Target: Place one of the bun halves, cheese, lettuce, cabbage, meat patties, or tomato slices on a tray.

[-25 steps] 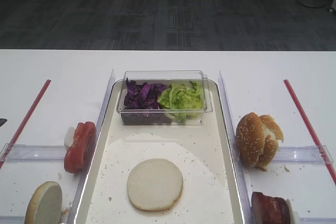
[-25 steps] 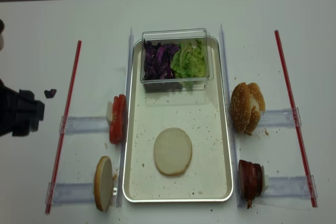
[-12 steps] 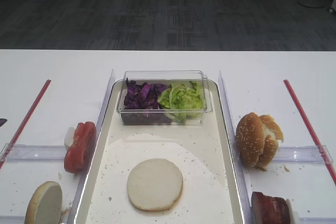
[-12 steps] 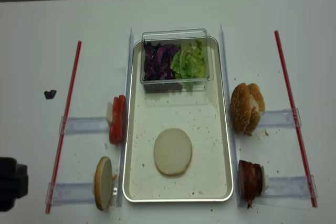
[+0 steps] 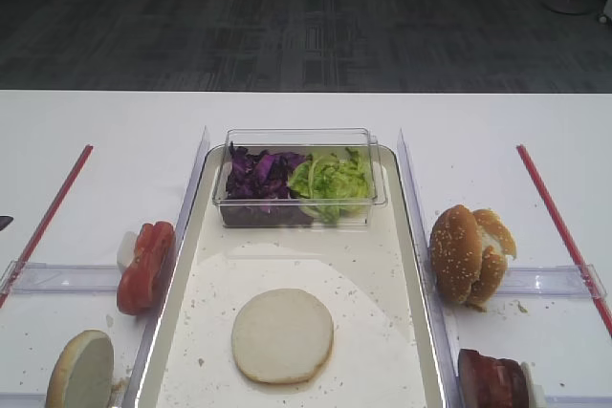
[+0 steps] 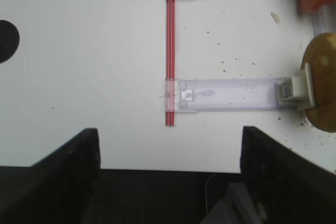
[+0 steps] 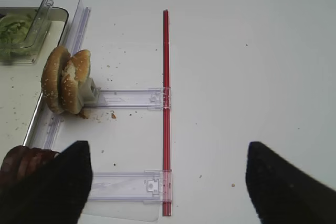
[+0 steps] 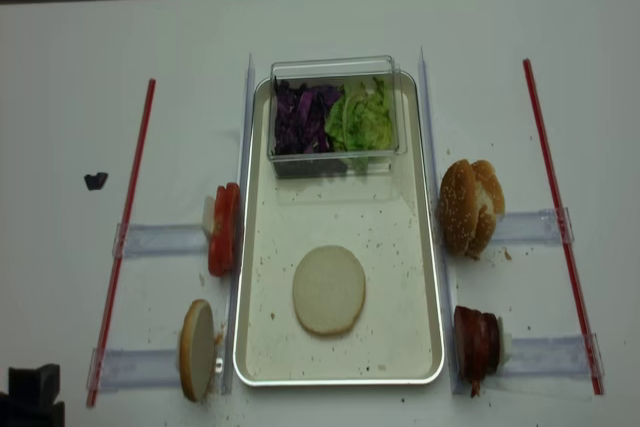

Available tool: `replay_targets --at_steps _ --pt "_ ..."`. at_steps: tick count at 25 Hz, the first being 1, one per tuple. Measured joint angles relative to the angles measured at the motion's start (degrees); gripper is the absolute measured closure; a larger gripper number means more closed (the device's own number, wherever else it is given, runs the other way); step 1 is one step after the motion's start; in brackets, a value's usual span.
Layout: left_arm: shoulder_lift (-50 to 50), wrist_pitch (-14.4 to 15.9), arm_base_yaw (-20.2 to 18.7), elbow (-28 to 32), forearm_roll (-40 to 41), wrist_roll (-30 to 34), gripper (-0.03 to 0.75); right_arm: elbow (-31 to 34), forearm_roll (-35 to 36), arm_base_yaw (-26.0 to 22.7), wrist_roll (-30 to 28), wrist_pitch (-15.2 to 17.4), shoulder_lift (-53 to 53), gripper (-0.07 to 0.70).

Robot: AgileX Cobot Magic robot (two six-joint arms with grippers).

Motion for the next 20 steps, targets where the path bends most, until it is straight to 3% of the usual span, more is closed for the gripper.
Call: replay_targets --at_steps 20 --pt "-21.2 -0.2 0.0 0.4 -1.3 2.5 0.206 0.0 0.0 0.0 0.1 0.0 0.0 0.017"
